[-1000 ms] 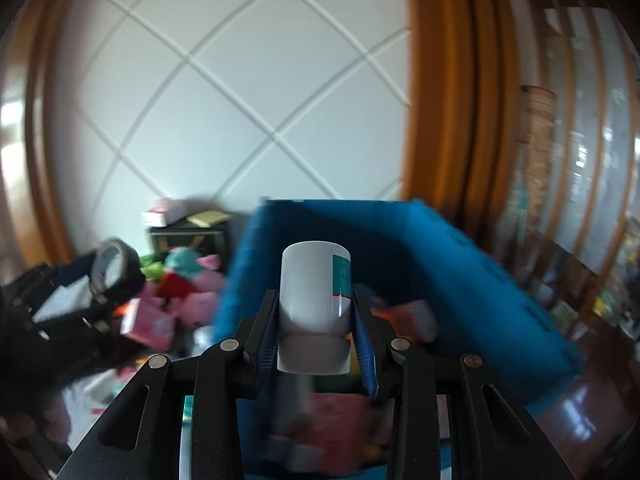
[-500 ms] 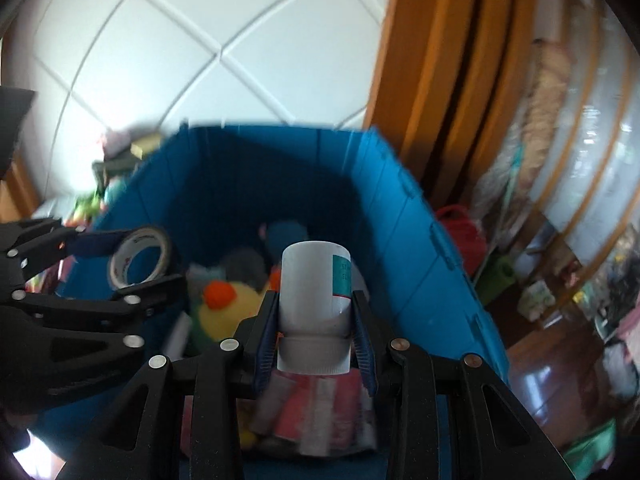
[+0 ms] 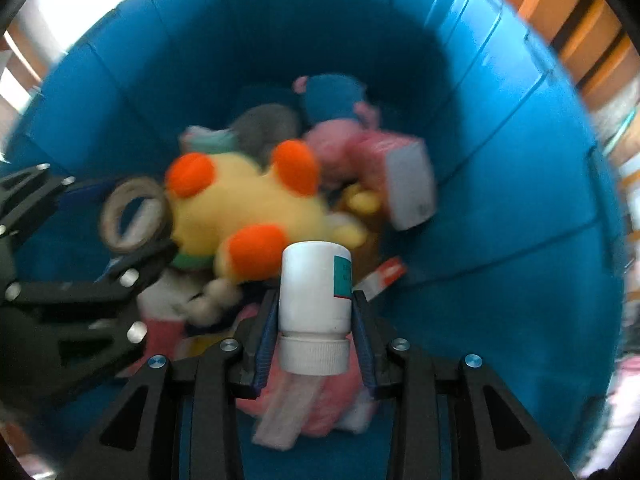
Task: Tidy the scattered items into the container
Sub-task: 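Lower both tools into the crate and open them to drop the items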
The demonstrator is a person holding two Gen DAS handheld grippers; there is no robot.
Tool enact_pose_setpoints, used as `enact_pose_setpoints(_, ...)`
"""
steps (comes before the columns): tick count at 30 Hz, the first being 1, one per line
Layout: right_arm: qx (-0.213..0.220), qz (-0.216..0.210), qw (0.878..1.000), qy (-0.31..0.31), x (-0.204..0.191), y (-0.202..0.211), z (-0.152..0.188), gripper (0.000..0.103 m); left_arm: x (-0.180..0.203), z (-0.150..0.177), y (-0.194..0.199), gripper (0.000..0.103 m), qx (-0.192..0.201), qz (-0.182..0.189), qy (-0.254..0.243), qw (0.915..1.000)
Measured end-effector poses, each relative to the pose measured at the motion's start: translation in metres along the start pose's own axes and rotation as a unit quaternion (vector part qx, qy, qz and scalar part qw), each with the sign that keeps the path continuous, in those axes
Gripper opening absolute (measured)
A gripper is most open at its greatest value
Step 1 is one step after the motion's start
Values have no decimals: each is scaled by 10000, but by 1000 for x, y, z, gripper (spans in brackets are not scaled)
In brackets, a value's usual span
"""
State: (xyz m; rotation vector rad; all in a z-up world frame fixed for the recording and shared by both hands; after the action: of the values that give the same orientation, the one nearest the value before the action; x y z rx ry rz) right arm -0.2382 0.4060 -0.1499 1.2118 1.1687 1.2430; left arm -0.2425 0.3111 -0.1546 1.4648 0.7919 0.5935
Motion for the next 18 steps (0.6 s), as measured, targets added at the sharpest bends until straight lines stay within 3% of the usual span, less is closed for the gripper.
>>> enact_pose_setpoints(2, -40, -178, 9998, 32, 1, 1, -2, 35, -1, 0, 1, 58, 32, -28, -6, 10000)
enact_pose_setpoints(7, 206, -147, 9996, -96, 0, 10, -12, 35, -2, 0, 2, 58, 73, -74, 17, 9999)
enact_pose_setpoints(18, 84, -121, 9998, -118, -2, 4, -17, 38, -5, 0, 0, 58, 59, 51, 109, 9999)
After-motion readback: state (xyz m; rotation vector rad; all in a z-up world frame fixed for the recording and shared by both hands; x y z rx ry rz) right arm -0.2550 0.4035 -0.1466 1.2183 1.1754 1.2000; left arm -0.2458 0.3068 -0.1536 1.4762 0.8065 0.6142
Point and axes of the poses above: each gripper's, at about its wrist camera, not at the fingertips, and y roughly against the way its jaws point, x to its right, z to its underside, the point moved 1 cm from there along -y, roughly the way its jaws point, and after that the axes turned 15 degrees about -x, right-handed, at the moved point
